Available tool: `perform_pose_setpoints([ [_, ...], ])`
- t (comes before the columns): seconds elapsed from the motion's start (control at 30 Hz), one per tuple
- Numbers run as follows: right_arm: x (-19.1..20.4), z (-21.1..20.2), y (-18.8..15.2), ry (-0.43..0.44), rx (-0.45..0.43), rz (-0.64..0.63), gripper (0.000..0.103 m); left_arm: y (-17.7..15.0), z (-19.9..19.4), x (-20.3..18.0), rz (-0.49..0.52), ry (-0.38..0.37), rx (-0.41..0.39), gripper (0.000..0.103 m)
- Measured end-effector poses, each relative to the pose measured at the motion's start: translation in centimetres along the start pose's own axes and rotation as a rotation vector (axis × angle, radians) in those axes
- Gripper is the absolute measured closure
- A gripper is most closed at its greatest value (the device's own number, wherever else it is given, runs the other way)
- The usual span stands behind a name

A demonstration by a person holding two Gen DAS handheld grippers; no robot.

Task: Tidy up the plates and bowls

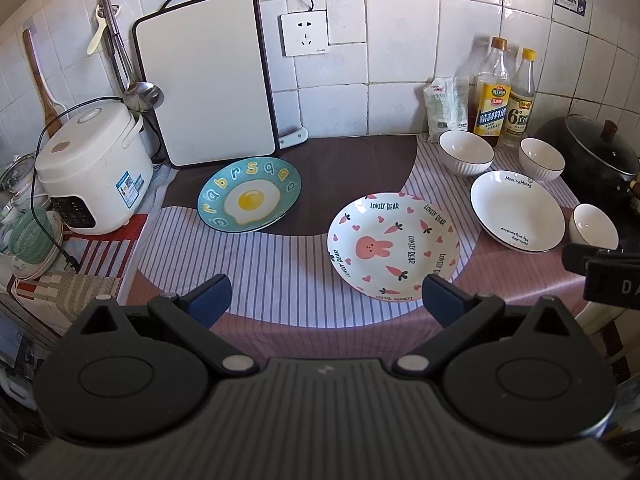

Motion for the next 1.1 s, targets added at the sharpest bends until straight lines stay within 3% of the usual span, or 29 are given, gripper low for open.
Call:
perform_pose_setpoints([
  [1.1,0.0,0.5,-1.6,0.004,-0.014,-0.004,0.000,-0.8,0.6,0.3,-0.026,-0.010,0.015,0.000],
])
Point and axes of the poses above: each gripper's, at about its wrist camera, not at the fingertips, and z roughly the way its jaws point, x to its left, y to its top, the point moved 2 cm from there along z, roughly the way its jaws point, and after that the axes turned 5 degrees about -x, right-handed, at the moved point
